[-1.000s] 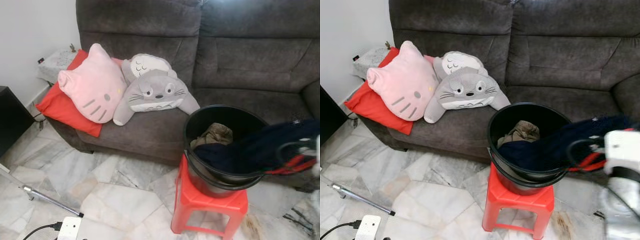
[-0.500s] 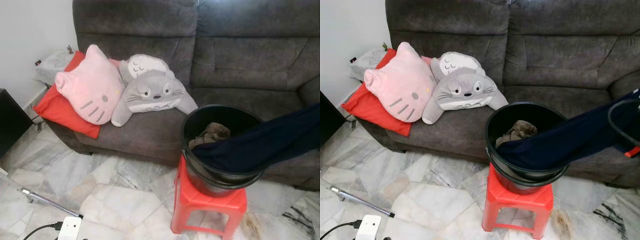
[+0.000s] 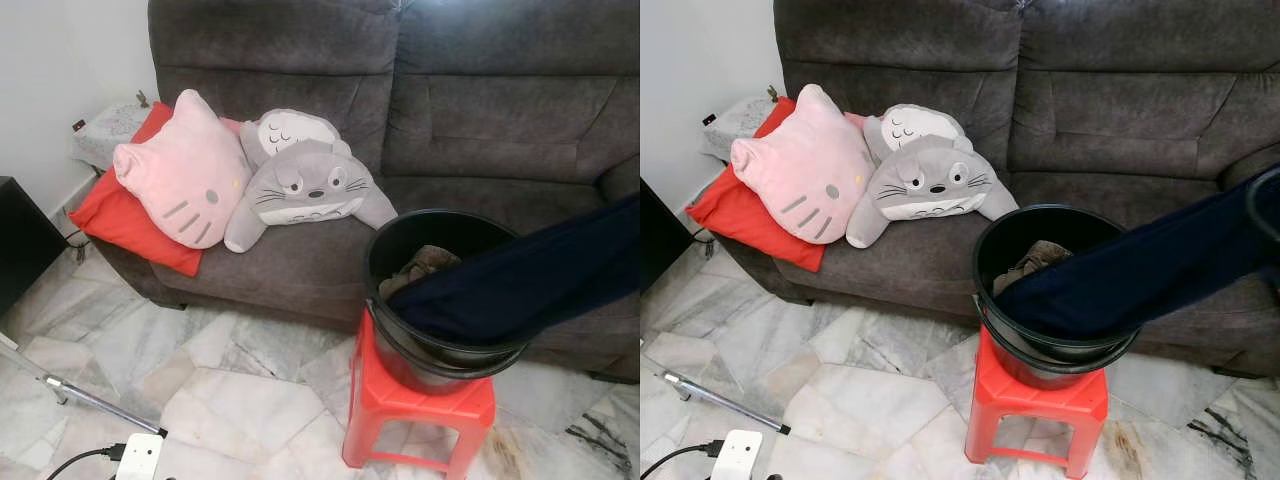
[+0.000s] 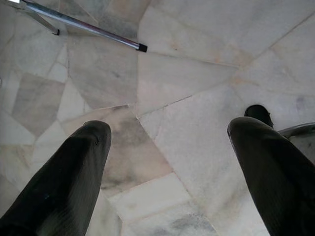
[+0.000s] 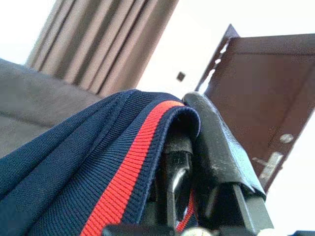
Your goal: Hang hanger
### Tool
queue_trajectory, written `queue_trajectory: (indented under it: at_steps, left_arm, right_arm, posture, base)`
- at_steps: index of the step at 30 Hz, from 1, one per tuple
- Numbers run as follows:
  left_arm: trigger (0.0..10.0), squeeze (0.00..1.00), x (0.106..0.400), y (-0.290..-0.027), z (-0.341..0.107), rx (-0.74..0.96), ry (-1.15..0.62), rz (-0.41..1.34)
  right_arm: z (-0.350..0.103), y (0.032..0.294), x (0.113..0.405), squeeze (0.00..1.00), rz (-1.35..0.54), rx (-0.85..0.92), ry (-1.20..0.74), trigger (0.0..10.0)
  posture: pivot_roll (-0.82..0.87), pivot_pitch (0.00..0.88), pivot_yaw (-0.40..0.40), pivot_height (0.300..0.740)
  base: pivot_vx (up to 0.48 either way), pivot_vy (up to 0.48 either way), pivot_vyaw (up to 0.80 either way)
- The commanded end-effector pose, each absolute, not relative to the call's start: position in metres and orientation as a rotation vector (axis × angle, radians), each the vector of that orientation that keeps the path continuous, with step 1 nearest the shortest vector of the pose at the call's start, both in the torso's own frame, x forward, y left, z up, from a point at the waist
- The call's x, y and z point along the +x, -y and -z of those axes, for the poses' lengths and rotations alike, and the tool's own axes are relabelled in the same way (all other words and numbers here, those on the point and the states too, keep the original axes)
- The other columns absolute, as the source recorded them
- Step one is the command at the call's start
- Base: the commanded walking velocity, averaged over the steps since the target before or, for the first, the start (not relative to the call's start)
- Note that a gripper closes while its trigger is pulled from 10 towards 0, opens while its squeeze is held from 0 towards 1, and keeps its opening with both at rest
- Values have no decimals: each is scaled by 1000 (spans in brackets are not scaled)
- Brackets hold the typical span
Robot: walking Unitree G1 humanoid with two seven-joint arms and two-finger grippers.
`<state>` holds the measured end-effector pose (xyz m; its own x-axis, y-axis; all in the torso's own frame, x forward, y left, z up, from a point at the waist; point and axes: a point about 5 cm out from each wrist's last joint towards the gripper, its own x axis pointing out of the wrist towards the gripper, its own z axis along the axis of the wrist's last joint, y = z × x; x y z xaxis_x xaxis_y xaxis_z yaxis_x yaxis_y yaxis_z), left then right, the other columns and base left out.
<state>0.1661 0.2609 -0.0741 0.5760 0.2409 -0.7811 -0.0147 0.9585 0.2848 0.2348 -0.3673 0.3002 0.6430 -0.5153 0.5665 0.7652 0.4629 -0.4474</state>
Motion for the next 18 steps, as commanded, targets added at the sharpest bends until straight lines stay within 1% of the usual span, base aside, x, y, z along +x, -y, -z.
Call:
queue_trajectory:
  at_steps: [1,5,9,18]
  left_arm:
    - [10000,0,163,-264,74,277,-959,-156]
    - [10000,0,163,-264,74,278,-959,-155]
    - [10000,0,163,-264,74,279,-959,-156]
    - [10000,0,163,-265,75,280,-961,-155]
  right_arm:
    - [-321,372,227,0,847,-726,451,0]
    - [-332,367,227,0,833,-700,484,0]
    - [-325,360,230,0,790,-687,467,0]
    - [-261,339,242,0,646,-593,251,0]
  posture:
    - [-302,35,80,740]
    - [-300,35,80,740]
    - [-300,35,80,740]
    - [-295,36,78,740]
  base:
    - [0,0,0]
    - [0,0,0]
    - [0,0,0]
    - [0,0,0]
